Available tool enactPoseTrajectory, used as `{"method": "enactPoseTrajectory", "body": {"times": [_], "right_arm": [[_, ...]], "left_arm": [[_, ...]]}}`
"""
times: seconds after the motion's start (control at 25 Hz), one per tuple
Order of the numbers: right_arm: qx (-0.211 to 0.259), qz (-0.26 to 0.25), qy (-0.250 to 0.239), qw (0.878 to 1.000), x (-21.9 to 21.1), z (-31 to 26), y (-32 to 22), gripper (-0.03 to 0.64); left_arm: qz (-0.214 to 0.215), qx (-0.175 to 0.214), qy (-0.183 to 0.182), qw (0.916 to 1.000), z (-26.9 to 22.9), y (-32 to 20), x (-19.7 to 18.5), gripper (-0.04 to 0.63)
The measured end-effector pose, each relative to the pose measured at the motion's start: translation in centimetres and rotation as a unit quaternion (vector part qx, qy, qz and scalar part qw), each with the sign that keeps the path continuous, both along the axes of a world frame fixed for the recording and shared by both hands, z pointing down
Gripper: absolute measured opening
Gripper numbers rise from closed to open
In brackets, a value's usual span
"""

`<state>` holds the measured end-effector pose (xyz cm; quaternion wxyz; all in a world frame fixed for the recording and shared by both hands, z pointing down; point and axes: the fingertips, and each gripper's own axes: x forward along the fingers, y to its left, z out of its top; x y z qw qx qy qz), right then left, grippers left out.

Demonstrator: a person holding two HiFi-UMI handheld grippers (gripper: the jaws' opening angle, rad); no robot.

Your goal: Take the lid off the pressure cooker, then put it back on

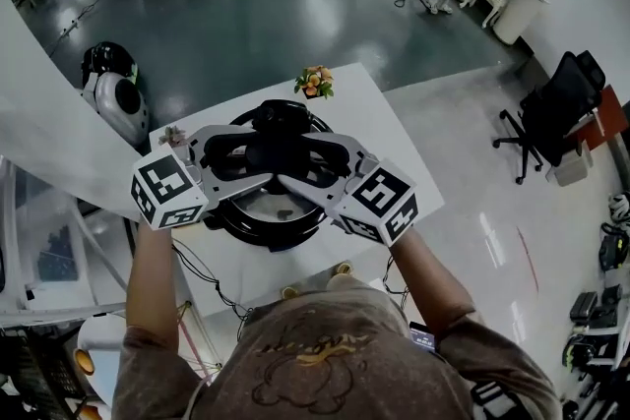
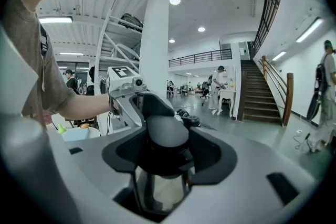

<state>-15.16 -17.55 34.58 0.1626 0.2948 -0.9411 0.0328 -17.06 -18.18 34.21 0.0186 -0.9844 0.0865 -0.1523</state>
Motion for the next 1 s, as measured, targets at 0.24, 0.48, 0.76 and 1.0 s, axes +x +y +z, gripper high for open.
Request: {"method": "enactPoseTrajectory", "body": {"times": [0.24,0.48,0.76,1.0], "right_arm": [[0.002,0.027,-0.003,1.0,1.9,0.5,-0.1,0.259],[-0.001,0.034,-0.011,0.999,11.8,-0.3,0.4,0.26],[0.001,0.019,-0.007,1.0,19.0,-0.5,-0.2,0.26],[0.002,-0.001,-0.009,1.0,25.2,0.0,-1.2,0.261]], "left_arm": [[0.023,0.005,-0.004,0.9997,0.4,-0.1,1.8,0.262],[0.033,0.001,-0.015,0.9993,-0.5,0.3,11.8,0.262],[0.017,-0.001,-0.021,0.9996,-0.5,-0.3,19.0,0.262],[-0.003,-0.005,-0.029,0.9996,0.0,-1.2,25.3,0.262]]}}
